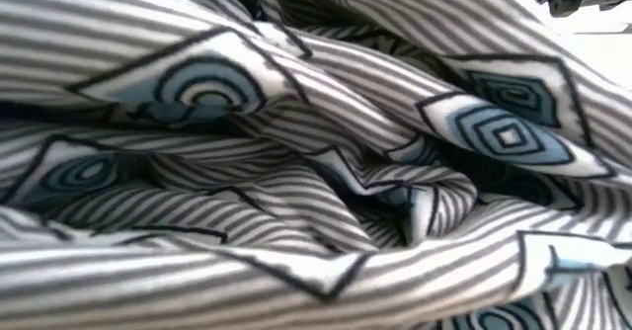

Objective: Pick & Place Medicine items
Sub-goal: Put the top red medicine bottle into the black bin

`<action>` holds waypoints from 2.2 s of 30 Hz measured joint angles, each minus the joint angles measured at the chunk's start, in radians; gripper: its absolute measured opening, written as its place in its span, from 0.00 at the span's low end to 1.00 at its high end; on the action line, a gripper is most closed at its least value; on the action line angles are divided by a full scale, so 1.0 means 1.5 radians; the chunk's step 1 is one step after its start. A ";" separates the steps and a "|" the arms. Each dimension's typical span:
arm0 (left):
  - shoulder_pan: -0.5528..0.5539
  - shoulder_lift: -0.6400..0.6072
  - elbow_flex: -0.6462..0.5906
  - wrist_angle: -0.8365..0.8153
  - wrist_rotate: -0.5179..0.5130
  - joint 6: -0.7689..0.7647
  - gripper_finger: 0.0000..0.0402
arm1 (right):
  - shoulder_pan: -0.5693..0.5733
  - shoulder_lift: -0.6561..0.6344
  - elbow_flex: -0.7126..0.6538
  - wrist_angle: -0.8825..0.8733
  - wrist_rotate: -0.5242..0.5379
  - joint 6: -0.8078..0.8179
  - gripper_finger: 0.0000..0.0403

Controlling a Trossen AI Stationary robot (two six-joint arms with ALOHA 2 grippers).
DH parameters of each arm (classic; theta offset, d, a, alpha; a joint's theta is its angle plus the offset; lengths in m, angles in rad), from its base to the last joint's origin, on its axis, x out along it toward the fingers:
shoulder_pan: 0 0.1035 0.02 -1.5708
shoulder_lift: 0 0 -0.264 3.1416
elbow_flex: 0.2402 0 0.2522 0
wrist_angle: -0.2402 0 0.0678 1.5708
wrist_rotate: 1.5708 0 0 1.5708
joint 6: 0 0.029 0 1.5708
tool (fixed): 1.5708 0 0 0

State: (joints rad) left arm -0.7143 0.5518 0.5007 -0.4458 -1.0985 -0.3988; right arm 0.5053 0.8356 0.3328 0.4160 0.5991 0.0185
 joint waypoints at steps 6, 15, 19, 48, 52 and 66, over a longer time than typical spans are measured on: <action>0.000 0.000 0.000 0.000 0.001 0.001 0.52 | 0.000 0.000 0.000 0.000 0.000 0.000 0.88; 0.000 0.000 0.000 0.000 0.001 0.002 0.53 | 0.000 0.000 0.000 0.000 0.000 0.000 0.88; 0.000 0.001 0.000 0.000 0.001 0.001 0.53 | 0.000 0.000 0.000 0.000 0.000 -0.002 0.88; 0.000 0.000 0.000 0.000 0.000 0.001 0.53 | -0.001 0.066 0.118 -0.066 0.003 0.024 0.86; 0.000 0.000 0.000 0.000 0.000 0.001 0.53 | -0.001 0.122 0.242 -0.314 0.003 0.113 0.83; 0.000 0.000 0.000 -0.001 0.000 0.001 0.53 | -0.002 0.433 0.498 -0.778 0.004 0.416 0.81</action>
State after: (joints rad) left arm -0.7143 0.5518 0.5006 -0.4465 -1.0985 -0.3973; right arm 0.5030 1.4853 1.0791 -0.7513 0.6050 0.6418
